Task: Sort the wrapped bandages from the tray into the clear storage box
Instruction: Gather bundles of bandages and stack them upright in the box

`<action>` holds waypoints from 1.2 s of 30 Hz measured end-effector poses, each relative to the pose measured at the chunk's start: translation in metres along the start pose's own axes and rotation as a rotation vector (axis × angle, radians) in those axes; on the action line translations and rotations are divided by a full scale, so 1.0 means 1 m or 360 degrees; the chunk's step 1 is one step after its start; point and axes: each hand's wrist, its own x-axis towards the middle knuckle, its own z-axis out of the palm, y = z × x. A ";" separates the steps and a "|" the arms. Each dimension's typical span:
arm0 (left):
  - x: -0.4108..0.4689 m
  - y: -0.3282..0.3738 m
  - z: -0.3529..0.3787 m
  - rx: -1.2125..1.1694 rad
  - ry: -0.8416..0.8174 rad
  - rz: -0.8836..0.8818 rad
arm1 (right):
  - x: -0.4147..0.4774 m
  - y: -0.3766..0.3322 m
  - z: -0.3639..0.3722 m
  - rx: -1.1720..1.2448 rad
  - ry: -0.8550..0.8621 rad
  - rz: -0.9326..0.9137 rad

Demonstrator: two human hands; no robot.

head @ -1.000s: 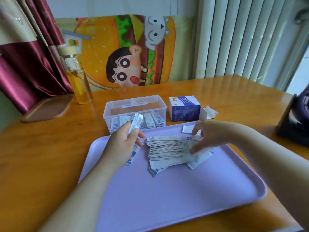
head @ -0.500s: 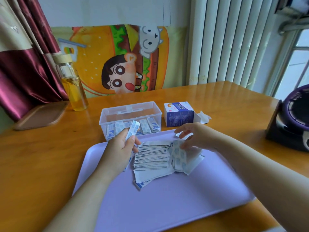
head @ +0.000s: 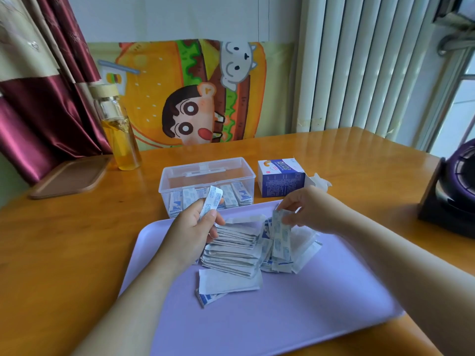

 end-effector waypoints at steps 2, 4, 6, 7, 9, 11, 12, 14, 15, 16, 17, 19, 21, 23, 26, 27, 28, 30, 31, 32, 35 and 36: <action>0.000 0.001 -0.001 -0.0024 -0.0014 0.0001 | 0.000 0.000 0.001 -0.0110 0.0071 -0.0013; 0.001 0.001 -0.001 -0.0039 -0.0027 -0.0001 | -0.001 -0.002 0.000 -0.0157 0.0113 -0.0005; 0.000 0.002 -0.002 -0.0062 -0.0031 -0.0001 | -0.001 -0.005 -0.002 -0.0193 0.0126 -0.0005; 0.001 0.002 -0.002 -0.0087 -0.0029 -0.0003 | -0.002 -0.007 -0.005 -0.0208 0.0134 -0.0017; 0.001 0.003 -0.003 -0.0188 -0.0018 -0.0031 | -0.002 -0.010 -0.012 -0.0182 0.0137 -0.0029; 0.000 0.005 -0.004 -0.0398 -0.0032 -0.0111 | -0.003 -0.015 -0.022 -0.0115 0.0062 -0.0029; 0.000 0.006 -0.004 -0.0532 -0.0052 -0.0157 | -0.004 -0.019 -0.026 -0.0035 -0.0006 -0.0038; 0.000 0.008 -0.006 -0.0784 -0.0093 -0.0240 | -0.005 -0.028 -0.032 0.0300 -0.0159 -0.0070; 0.000 0.009 -0.007 -0.0892 -0.0104 -0.0273 | -0.004 -0.033 -0.032 0.0470 -0.0235 -0.0097; 0.000 0.009 -0.007 -0.0981 -0.0114 -0.0302 | -0.003 -0.036 -0.032 0.0576 -0.0301 -0.0133; 0.000 0.010 -0.008 -0.1041 -0.0124 -0.0325 | -0.001 -0.040 -0.030 0.0615 -0.0355 -0.0178; -0.001 0.011 -0.009 -0.1058 -0.0161 -0.0371 | 0.003 -0.046 -0.025 0.0625 -0.0427 -0.0255; -0.003 0.013 -0.008 -0.0988 -0.0224 -0.0420 | 0.006 -0.052 -0.020 0.0626 -0.0441 -0.0292; -0.006 0.014 -0.006 -0.0940 -0.0310 -0.0442 | 0.007 -0.058 -0.017 0.0638 -0.0404 -0.0310; -0.007 0.015 -0.003 -0.0905 -0.0442 -0.0410 | 0.011 -0.066 -0.013 0.0836 -0.0335 -0.0330; -0.008 0.016 -0.003 -0.0884 -0.0467 -0.0382 | 0.013 -0.070 -0.010 0.0890 -0.0296 -0.0340; -0.008 0.017 -0.003 -0.0864 -0.0483 -0.0360 | 0.015 -0.075 -0.005 0.0893 -0.0234 -0.0360; -0.008 0.018 -0.003 -0.0840 -0.0474 -0.0343 | 0.017 -0.085 0.007 0.0810 -0.0099 -0.0409; -0.009 0.019 -0.004 -0.0828 -0.0450 -0.0343 | 0.017 -0.090 0.013 0.0792 -0.0049 -0.0436; -0.008 0.019 -0.004 -0.0815 -0.0406 -0.0346 | 0.018 -0.092 0.017 0.0808 0.0003 -0.0453; -0.004 0.017 -0.007 -0.0912 -0.0161 -0.0395 | 0.023 -0.085 0.016 0.0655 0.0226 -0.0410; -0.001 0.016 -0.009 -0.0993 -0.0061 -0.0431 | 0.025 -0.077 0.014 0.0431 0.0226 -0.0382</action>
